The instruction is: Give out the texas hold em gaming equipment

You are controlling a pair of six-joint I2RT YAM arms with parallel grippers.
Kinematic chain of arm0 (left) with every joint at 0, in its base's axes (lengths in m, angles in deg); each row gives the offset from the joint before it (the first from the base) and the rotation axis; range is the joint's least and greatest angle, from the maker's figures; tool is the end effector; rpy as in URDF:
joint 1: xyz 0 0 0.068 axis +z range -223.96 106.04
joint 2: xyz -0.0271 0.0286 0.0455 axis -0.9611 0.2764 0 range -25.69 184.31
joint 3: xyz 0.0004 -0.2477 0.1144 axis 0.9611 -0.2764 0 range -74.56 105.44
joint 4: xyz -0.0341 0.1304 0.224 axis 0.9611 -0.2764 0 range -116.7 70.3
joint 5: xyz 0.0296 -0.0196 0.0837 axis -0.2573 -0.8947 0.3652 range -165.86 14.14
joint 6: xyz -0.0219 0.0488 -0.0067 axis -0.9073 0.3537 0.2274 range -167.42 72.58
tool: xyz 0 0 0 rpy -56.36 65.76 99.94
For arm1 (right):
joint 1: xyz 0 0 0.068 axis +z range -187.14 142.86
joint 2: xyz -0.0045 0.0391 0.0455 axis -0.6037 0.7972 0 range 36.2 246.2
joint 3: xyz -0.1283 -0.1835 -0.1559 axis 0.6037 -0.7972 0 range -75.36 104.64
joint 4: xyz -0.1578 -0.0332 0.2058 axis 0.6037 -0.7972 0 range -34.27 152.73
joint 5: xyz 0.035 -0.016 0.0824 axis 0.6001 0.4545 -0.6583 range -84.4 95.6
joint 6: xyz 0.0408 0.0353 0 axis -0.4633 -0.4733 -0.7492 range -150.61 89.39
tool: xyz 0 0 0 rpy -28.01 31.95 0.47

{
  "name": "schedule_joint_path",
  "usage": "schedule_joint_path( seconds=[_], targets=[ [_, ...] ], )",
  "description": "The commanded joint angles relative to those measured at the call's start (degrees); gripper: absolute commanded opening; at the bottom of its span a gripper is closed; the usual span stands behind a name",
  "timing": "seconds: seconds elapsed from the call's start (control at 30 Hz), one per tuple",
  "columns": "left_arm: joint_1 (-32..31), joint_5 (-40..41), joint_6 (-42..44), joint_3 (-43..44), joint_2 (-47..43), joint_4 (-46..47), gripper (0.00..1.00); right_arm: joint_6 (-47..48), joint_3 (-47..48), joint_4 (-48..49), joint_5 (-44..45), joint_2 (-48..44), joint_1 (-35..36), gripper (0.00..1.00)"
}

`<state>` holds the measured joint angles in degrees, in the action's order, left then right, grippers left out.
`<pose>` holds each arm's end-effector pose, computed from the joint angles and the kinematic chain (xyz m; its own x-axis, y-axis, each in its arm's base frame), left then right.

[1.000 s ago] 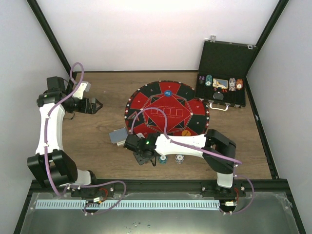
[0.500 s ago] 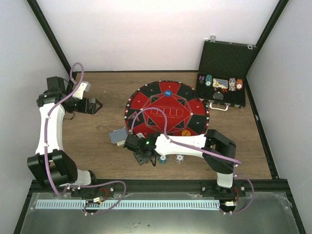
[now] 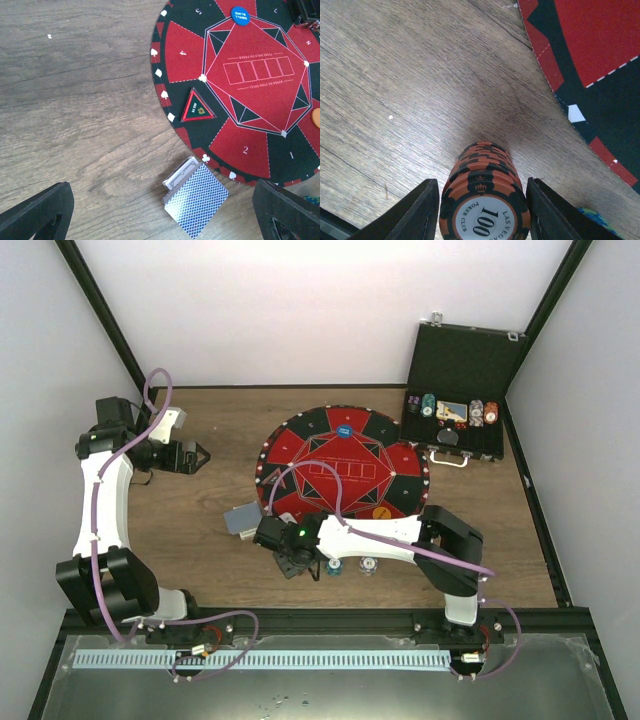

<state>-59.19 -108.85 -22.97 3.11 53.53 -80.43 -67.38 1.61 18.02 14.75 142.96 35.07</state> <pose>0.2616 0.0490 0.3343 -0.7662 0.1571 -0.6231 0.3828 0.8904 -0.2462 0.1178 0.3485 0.1914 -0.7909 -0.5301 -0.3058 -0.5663 0.8233 0.0375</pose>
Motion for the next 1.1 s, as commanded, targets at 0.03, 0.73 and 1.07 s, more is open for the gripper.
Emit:
schedule_joint_path(
  seconds=[0.03, 0.73, 1.07],
  targets=[
    [0.4, 0.4, 1.0, 1.2, -1.1, 0.2, 1.0, -0.2, 0.6, 0.3, 0.3, 0.6, 0.4, 0.48],
    [0.7, 0.3, 1.1, 1.6, -1.1, 0.0, 1.0, 1.9, 10.4, -7.5, 4.5, -3.3, -2.4, 0.31],
    [0.6, -0.3, 0.6, 1.9, -1.2, -0.3, 1.0, 12.3, 19.0, -3.1, 2.2, 3.2, -15.7, 0.27]
  ],
)
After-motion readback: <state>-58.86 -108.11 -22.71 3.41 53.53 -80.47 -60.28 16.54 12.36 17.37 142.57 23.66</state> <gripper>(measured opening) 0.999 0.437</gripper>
